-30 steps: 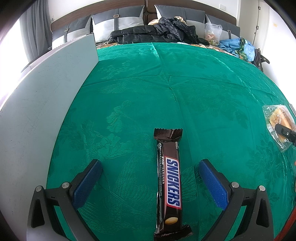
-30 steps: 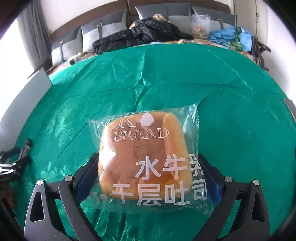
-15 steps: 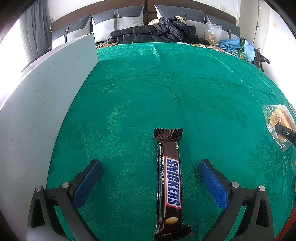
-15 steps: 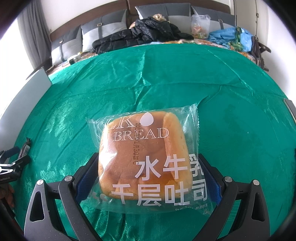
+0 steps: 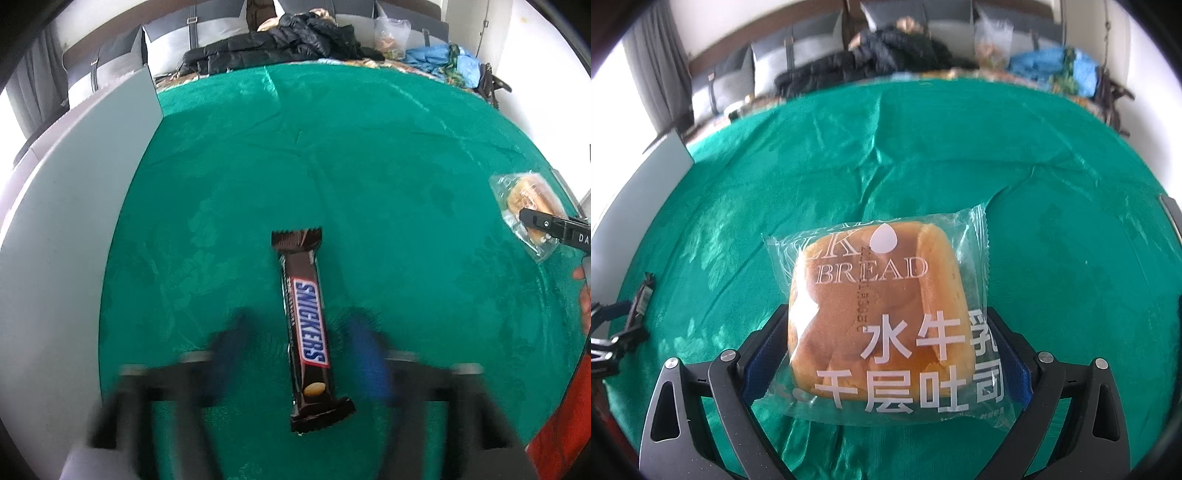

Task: Organize snacks
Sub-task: 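Carry the Snickers and bread loaf into the white box and open both tools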

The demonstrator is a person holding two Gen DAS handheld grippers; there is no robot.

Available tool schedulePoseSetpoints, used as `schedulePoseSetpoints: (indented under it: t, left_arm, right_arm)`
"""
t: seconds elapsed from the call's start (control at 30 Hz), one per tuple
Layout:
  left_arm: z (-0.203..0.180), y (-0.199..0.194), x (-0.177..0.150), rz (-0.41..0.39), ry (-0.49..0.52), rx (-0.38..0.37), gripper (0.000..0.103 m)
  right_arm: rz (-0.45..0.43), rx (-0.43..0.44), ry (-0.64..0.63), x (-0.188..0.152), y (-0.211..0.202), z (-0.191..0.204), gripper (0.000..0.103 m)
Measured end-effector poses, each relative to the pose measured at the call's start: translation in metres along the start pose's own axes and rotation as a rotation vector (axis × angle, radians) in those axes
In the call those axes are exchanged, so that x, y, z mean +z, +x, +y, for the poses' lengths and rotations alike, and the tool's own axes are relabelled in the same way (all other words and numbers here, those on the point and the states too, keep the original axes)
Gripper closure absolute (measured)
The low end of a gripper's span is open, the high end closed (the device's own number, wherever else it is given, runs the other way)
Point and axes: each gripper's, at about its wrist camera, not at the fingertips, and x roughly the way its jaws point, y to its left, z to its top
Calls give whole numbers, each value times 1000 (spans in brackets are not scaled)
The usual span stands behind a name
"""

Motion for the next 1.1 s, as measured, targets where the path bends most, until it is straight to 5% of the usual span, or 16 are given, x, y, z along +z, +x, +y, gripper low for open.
schedulePoseSetpoints:
  t: [0.13,0.37,0.47,0.57,0.7,0.77,0.8,0.83,0.87,0.97,1.1]
  left_arm:
    - [5,-5,-3,4,-65,-61,86]
    - [9,-63,-10,-86,-164,-198,86]
    - [27,-107,0,-165,-194,-213,86]
    - [66,-154,9,-248,-231,-164,86]
    - [142,-196,3,-292,-313,-6,86]
    - [182,-203,-9,-271,-368,137,74]
    - [201,-204,-17,-255,-396,189,46]
    - [213,-204,-23,-244,-421,221,19]
    - [224,-207,-31,-243,-446,253,15]
    - [245,-215,-58,-247,-491,313,14]
    - [250,-214,-79,-242,-507,331,14]
  right_arm:
    - [56,54,48,10,-12,-6,23]
    - [43,124,6,26,-56,20,24]
    - [-2,238,-30,44,-88,67,24]
    - [-51,370,-92,67,-120,130,24]
    - [-93,555,-218,95,-160,242,23]
    - [-105,640,-261,107,-171,299,21]
    - [-121,664,-273,114,-174,326,21]
    - [-152,676,-287,121,-176,358,17]
    - [-159,670,-295,125,-176,375,15]
    - [-168,634,-325,134,-172,428,15]
    - [-184,623,-347,134,-173,448,15]
